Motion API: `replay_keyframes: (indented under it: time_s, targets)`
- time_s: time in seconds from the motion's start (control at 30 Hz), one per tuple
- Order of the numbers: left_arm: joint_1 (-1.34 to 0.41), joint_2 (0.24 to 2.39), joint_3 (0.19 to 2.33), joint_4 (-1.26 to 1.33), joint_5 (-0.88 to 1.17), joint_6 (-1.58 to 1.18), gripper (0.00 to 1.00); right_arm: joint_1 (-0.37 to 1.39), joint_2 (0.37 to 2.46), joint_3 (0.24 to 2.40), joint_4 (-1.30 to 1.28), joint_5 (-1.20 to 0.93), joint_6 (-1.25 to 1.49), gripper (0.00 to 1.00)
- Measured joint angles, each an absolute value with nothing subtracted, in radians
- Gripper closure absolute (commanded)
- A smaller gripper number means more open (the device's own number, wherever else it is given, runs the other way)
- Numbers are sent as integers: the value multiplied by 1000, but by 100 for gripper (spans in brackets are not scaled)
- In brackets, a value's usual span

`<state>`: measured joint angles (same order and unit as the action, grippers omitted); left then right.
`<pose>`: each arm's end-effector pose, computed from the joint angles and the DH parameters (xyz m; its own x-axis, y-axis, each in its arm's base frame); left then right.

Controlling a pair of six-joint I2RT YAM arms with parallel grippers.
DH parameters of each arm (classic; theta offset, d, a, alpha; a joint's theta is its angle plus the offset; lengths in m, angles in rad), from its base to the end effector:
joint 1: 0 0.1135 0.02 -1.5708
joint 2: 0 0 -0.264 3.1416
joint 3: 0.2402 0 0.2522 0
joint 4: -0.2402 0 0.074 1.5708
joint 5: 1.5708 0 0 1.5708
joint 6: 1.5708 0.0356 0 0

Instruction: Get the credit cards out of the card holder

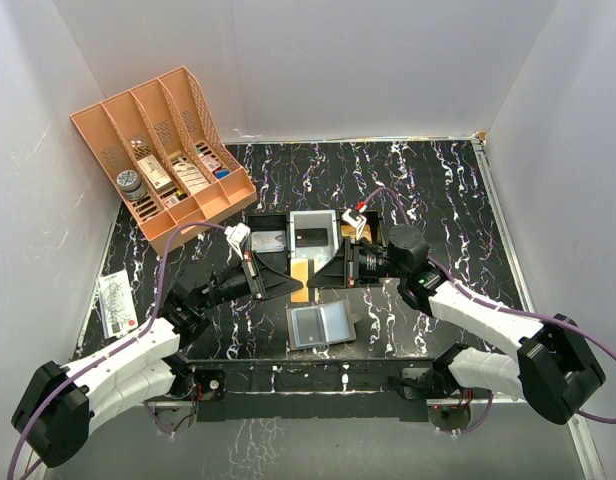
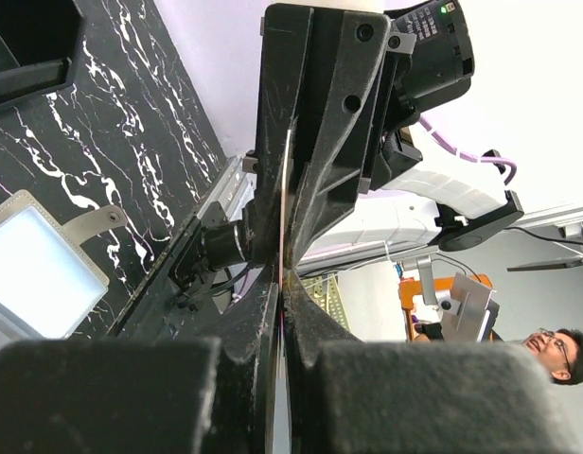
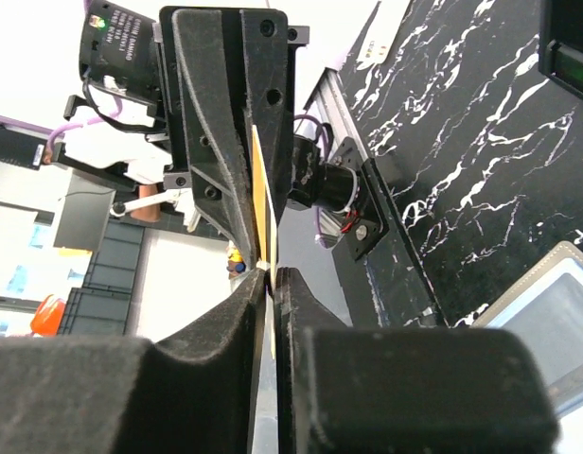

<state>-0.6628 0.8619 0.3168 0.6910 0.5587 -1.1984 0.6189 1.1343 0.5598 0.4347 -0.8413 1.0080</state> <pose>0.1396 -0.1329 0.2533 -0.8294 -0.3545 -0.4318 0.4470 0.0425 -0.8935 0.1829 0.1628 0.2564 -0.8961 0.0538 -0.4405 -0.4311 0.1295 0.8929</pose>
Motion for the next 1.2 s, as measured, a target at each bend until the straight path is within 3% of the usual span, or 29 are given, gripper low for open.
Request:
replay_keyframes:
  time_s: [0.13, 0.17, 0.3, 0.47, 0.67, 0.83, 1.2]
  targets:
    - [-663, 862, 313, 715, 559, -1211, 100, 618, 1134, 558, 477, -863, 1034, 100]
    - [-663, 862, 312, 723, 559, -1213, 96, 617, 1134, 556, 483, -863, 1039, 100]
    - [-663, 846, 311, 690, 548, -1196, 39, 616, 1118, 549, 466, -853, 1024, 100]
    - [-663, 765, 348, 433, 459, -1103, 3, 571, 1053, 580, 247, -754, 875, 100]
    - [-663, 692, 462, 36, 281, -984, 1, 520, 997, 700, -54, -382, 601, 100]
    - [-663, 688, 489, -188, 188, -923, 1, 516, 1026, 746, -155, -93, 308, 100]
    - [-663, 708, 529, -359, 121, -847, 1, 539, 1166, 726, -105, 75, -396, 100]
